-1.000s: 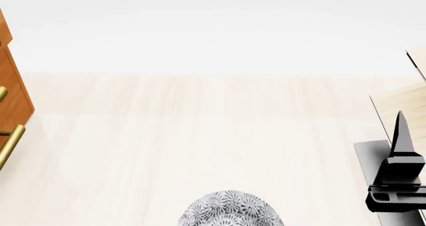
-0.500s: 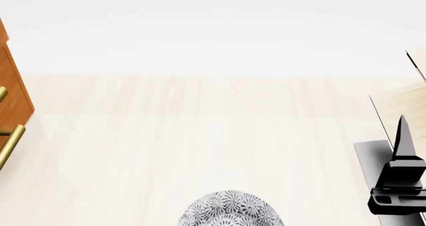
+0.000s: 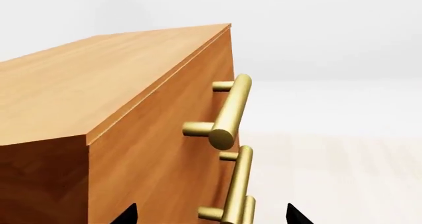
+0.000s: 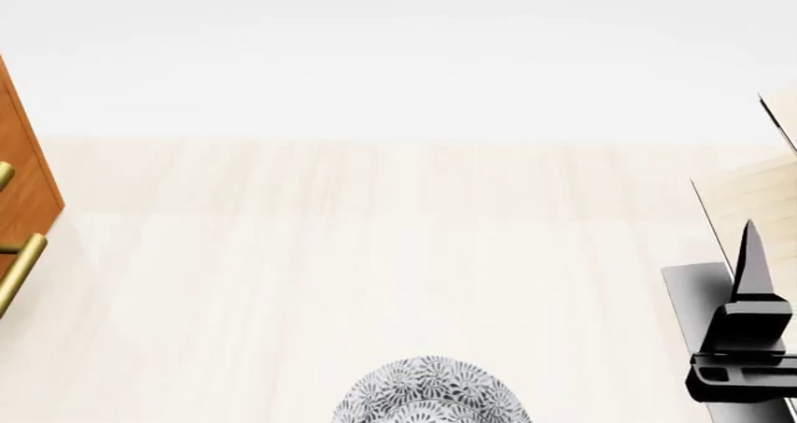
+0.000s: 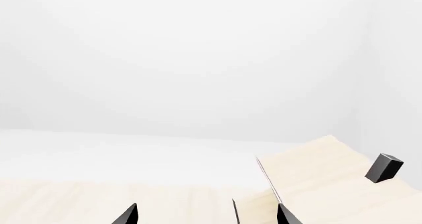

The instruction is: Close the top drawer of the cabinet and put the bowl on top of it.

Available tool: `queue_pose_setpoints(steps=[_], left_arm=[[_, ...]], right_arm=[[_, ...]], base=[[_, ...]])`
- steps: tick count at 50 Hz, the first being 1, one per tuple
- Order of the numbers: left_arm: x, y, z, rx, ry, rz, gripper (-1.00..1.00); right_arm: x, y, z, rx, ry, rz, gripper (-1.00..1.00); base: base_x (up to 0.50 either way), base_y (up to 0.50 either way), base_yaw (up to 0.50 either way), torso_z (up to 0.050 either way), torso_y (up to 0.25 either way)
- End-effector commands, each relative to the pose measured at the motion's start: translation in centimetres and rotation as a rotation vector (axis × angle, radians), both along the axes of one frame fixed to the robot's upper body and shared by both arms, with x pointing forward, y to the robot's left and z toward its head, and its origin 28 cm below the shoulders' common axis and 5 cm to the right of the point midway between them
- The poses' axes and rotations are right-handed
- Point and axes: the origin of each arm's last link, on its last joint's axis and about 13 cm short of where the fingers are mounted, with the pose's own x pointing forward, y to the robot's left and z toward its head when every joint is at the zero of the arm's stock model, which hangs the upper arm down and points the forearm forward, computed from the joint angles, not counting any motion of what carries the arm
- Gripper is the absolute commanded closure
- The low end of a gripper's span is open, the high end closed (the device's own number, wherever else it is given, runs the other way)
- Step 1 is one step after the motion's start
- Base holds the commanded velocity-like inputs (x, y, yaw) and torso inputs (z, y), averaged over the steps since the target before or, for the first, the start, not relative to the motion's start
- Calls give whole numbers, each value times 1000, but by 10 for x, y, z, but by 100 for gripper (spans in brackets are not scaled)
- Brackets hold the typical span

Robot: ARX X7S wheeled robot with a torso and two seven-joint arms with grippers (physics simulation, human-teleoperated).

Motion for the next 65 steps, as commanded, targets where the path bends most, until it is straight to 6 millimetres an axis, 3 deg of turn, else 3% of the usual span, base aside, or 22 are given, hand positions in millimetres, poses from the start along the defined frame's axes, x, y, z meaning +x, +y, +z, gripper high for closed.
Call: queue_pose_setpoints(steps=[1, 10, 23, 49, 65], left_arm=[[1, 7, -2, -13, 1, 107, -100], [5, 9, -1, 8, -21, 210, -100], [2, 9, -2, -15, -14, 227, -100], [-2, -1, -4, 55, 0, 114, -100], [-19, -27, 0, 76, -18, -32, -100]], right_arm=[[1, 1, -1, -4, 3, 0, -100], [1, -1, 0, -7, 6, -7, -100], [0, 0, 0, -6, 3, -7, -100], [3, -2, -7, -7, 12, -7, -100], [4, 1, -11, -6, 26, 5, -100]], base=[[13, 3, 0, 0, 0], [3, 3, 1, 0, 0], [1, 2, 1, 0, 0], [0, 0, 0, 0, 0], [0, 0, 0, 0, 0]])
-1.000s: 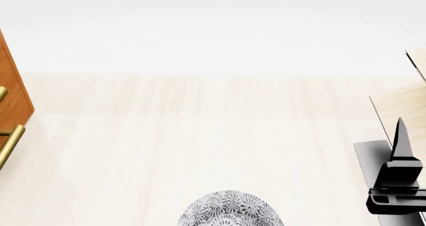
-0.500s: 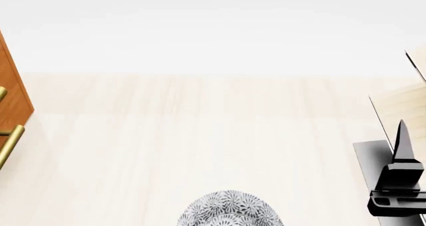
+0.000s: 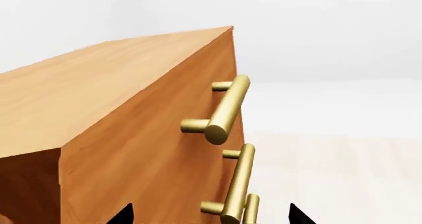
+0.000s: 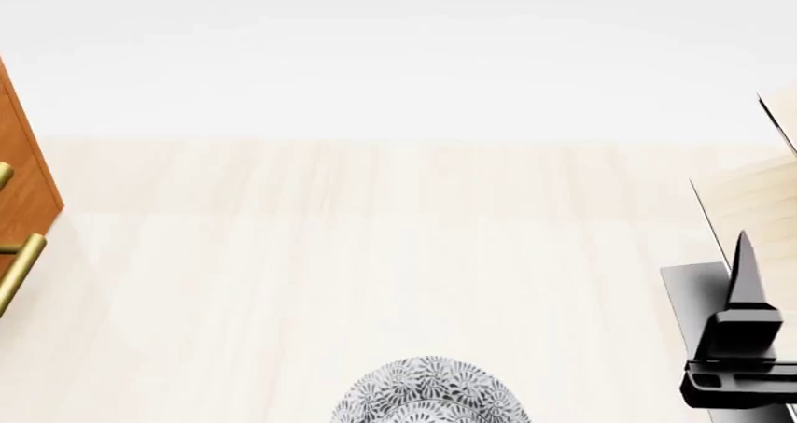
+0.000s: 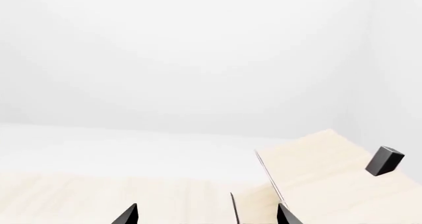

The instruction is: Close the top drawer of the cabinet and put the bowl on top of it.

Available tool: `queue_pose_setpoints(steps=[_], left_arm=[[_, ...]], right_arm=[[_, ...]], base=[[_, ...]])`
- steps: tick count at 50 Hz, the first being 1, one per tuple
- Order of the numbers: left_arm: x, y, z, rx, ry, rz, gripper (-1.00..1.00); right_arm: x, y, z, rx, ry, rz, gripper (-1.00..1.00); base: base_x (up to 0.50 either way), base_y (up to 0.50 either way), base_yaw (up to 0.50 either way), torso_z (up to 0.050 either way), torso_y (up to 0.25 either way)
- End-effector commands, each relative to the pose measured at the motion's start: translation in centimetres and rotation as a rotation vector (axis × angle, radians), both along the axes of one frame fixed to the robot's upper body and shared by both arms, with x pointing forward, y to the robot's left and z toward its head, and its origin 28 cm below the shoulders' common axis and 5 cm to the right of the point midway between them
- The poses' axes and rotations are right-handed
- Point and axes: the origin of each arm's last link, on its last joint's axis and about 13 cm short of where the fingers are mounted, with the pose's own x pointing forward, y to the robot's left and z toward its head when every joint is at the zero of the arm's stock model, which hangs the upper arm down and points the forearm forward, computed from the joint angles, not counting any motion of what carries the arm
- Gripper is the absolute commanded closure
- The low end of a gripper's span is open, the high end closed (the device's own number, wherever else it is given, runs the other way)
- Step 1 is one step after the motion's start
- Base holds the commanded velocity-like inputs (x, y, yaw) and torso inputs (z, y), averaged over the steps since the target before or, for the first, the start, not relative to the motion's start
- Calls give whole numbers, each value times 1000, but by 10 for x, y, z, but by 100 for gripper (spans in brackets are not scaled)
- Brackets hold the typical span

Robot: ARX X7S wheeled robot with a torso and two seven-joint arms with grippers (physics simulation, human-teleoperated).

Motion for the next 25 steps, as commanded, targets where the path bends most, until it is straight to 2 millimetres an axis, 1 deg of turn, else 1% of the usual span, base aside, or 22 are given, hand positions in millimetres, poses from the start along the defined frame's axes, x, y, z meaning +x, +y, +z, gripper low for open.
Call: queue_pose_setpoints(steps=[1, 5, 8, 9, 12, 13, 16, 18, 19, 22, 23, 24, 25], left_arm=[[-13, -15, 2, 43, -11, -82, -100], [-18, -22, 6, 45, -27, -115, -100], [-23, -28, 5, 48, -31, -142, -100], [-24, -30, 5, 54, -33, -153, -100], [-25, -33, 6, 51, -37, -167, -100], [-25, -35, 7, 54, -39, -177, -100], [-25, -37, 7, 54, -38, -189, -100], [-27, -40, 6, 63, -38, -199, -100], [-27, -41, 5, 68, -38, -203, -100], [-30, -43, 4, 69, -38, -217, -100], [-30, -44, 5, 69, -38, -220, -100], [-31, -44, 5, 70, -39, -224, -100], [-32, -45, 6, 76, -41, -231, -100]], right_arm=[[1, 2, -3, 0, 12, 11, -100], [0, 2, -3, 1, 12, 12, -100], [0, 2, -7, 1, 13, 14, -100], [0, 2, -14, 1, 15, 14, -100], [-1, 2, -25, 2, 15, 14, -100], [-1, 2, -32, 4, 16, 14, -100], [-2, 2, -42, 2, 17, 15, -100], [-2, 1, -53, 3, 17, 13, -100], [-2, 1, -47, 3, 17, 12, -100], [-4, 1, -47, 0, 16, 14, -100], [-4, 2, -39, 1, 12, 14, -100], [-5, -6, 9, -52, -90, -79, -100], [-1, -5, 27, -12, -67, -62, -100]], base=[[0, 0, 0, 0, 0], [0, 0, 0, 0, 0], [0, 0, 0, 0, 0], [0, 0, 0, 0, 0], [0, 0, 0, 0, 0], [0, 0, 0, 0, 0], [0, 0, 0, 0, 0], [0, 0, 0, 0, 0], [0, 0, 0, 0, 0], [0, 0, 0, 0, 0], [0, 0, 0, 0, 0], [0, 0, 0, 0, 0], [0, 0, 0, 0, 0]])
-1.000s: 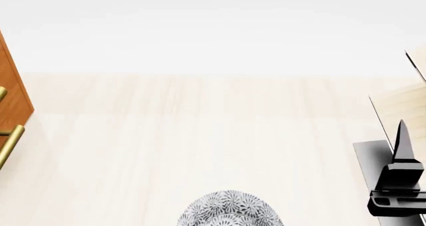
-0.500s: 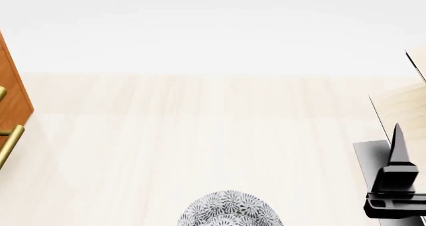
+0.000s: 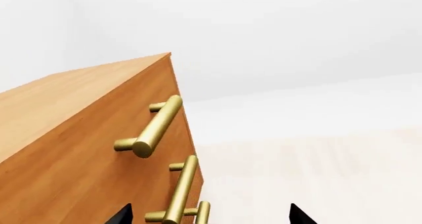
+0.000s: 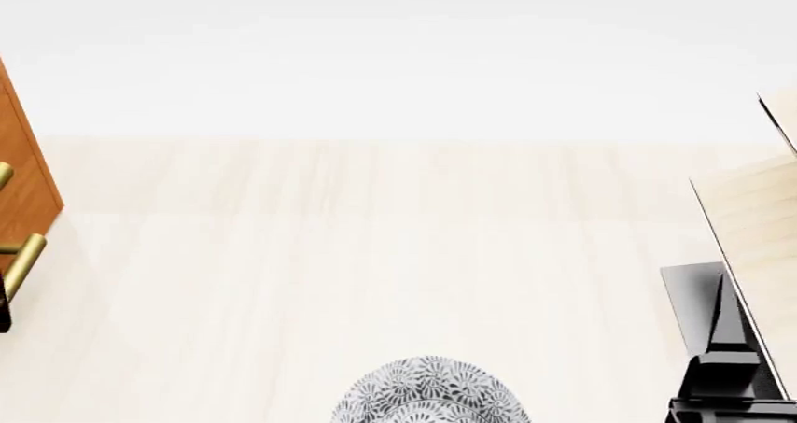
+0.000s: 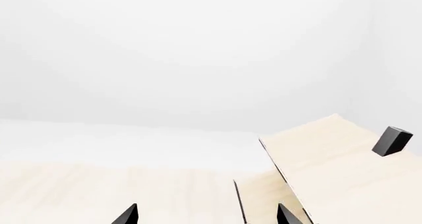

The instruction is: Close the top drawer of the cabinet and put the bowl on top of it.

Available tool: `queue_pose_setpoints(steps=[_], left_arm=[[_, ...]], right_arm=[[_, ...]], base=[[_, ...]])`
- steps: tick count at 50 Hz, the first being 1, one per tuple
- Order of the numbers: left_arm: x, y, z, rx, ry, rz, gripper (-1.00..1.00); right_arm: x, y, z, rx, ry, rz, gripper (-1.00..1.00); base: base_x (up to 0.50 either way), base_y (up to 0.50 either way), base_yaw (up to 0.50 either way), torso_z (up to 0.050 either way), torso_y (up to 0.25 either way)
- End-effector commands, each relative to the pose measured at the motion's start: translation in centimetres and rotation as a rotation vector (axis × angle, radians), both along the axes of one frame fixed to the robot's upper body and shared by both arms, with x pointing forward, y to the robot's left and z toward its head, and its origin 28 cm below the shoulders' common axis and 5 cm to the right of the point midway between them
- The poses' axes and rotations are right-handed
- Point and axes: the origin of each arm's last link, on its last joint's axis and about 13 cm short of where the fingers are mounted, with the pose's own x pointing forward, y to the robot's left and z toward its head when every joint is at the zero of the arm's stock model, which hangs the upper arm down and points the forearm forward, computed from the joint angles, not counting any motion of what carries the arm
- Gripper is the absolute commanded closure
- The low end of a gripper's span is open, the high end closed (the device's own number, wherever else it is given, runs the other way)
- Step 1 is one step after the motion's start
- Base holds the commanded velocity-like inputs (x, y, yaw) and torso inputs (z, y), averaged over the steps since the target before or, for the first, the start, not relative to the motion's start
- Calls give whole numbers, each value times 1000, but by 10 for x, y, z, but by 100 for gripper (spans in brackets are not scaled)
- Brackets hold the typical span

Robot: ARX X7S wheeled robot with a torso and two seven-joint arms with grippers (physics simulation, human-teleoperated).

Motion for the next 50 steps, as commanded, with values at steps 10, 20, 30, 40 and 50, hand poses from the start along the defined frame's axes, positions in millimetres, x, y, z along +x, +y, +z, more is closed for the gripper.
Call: queue_pose_setpoints(steps=[10, 20, 30, 40, 50], left_arm=[[-12, -16, 0, 49, -9, -91, -100], [-11, -18, 3, 60, -10, -107, -100], [-6, -20, 12, 26, 17, -143, -100], [2, -25, 33, 14, 27, -207, -100], [22, -34, 48, -34, 63, -258, -100]], right_arm=[[-2, 1, 47, -6, 10, 9, -100], [-1, 2, 37, -1, 15, 8, -100], [0, 2, 21, 4, 25, 13, -100], [0, 2, 13, 4, 28, 9, -100], [0, 1, 10, 4, 35, 10, -100]], base=[[0, 0, 0, 0, 0], [0, 0, 0, 0, 0], [0, 0, 0, 0, 0], [0, 0, 0, 0, 0], [0, 0, 0, 0, 0]])
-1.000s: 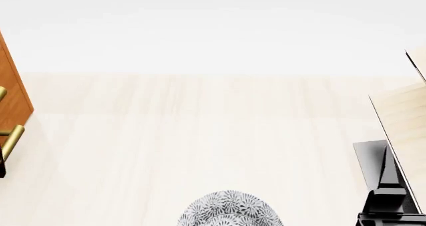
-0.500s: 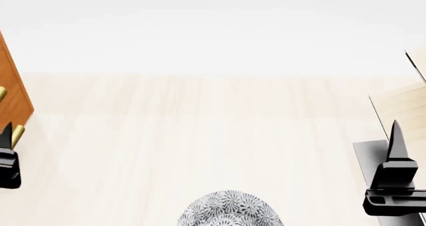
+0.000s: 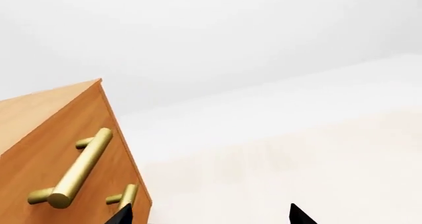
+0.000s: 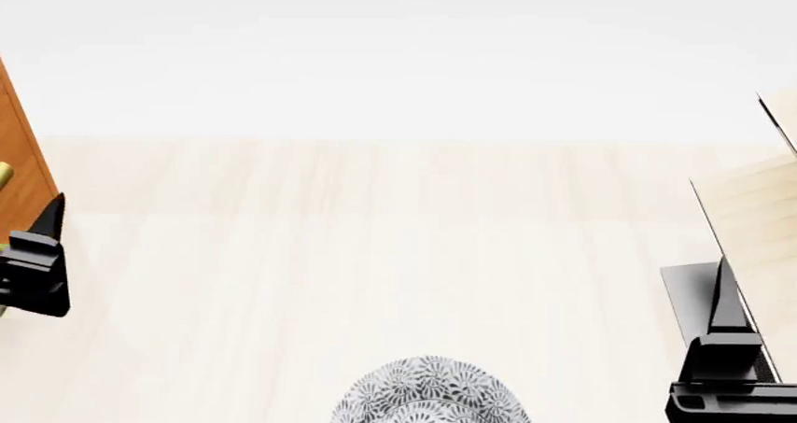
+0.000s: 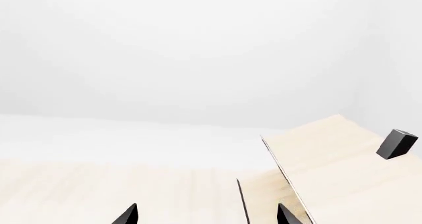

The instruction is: Close the top drawer of the cabinet and put the bowl on top of it.

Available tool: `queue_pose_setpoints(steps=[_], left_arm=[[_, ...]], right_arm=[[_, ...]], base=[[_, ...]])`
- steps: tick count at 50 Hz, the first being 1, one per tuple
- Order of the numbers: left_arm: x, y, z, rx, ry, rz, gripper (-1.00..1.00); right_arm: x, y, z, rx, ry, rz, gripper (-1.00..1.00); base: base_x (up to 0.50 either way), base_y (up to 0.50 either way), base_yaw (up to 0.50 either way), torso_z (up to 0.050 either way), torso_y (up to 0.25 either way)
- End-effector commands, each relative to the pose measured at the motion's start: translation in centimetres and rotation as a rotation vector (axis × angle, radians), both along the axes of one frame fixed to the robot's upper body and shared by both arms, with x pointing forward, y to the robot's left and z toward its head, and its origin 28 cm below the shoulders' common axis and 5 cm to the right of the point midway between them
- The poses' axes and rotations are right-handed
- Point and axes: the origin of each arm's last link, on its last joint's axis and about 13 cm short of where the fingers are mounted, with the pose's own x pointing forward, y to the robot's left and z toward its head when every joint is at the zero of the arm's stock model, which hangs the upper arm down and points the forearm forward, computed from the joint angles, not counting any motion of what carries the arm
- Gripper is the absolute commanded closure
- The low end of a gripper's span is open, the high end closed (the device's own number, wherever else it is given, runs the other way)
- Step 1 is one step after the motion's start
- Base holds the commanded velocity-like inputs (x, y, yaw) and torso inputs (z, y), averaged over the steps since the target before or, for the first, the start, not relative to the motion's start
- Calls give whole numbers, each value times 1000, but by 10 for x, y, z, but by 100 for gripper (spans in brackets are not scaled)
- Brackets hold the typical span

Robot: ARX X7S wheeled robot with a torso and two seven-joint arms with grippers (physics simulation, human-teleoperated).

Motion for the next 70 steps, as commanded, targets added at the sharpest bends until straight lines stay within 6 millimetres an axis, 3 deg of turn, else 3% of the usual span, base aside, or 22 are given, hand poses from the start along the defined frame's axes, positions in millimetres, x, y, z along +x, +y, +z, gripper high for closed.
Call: queue_pose_setpoints(steps=[1, 6, 21, 35, 52, 70], left_arm=[[16, -9, 19, -41, 39, -62, -100], [18, -19, 30, -61, 44, -120, -100], [33, -32, 32, -100, 80, -163, -100], [52, -49, 19, -134, 157, -226, -100], [56, -69, -3, -145, 261, -319, -100], [74, -77, 5, -125, 276, -417, -100]], right_arm=[[-1, 0, -5, -1, 7, 0, -100], [-1, -1, -4, -4, 7, -4, -100], [-2, -1, 0, -8, 6, -3, -100], [-1, -2, -1, -3, 7, -6, -100], [-2, -4, -4, 1, 14, -14, -100], [-3, -4, -7, -3, 25, -20, -100]], base=[[0, 0, 0, 0, 0], [0, 0, 0, 0, 0], [0, 0, 0, 0, 0], [0, 0, 0, 0, 0], [0, 0, 0, 0, 0], [0, 0, 0, 0, 0]])
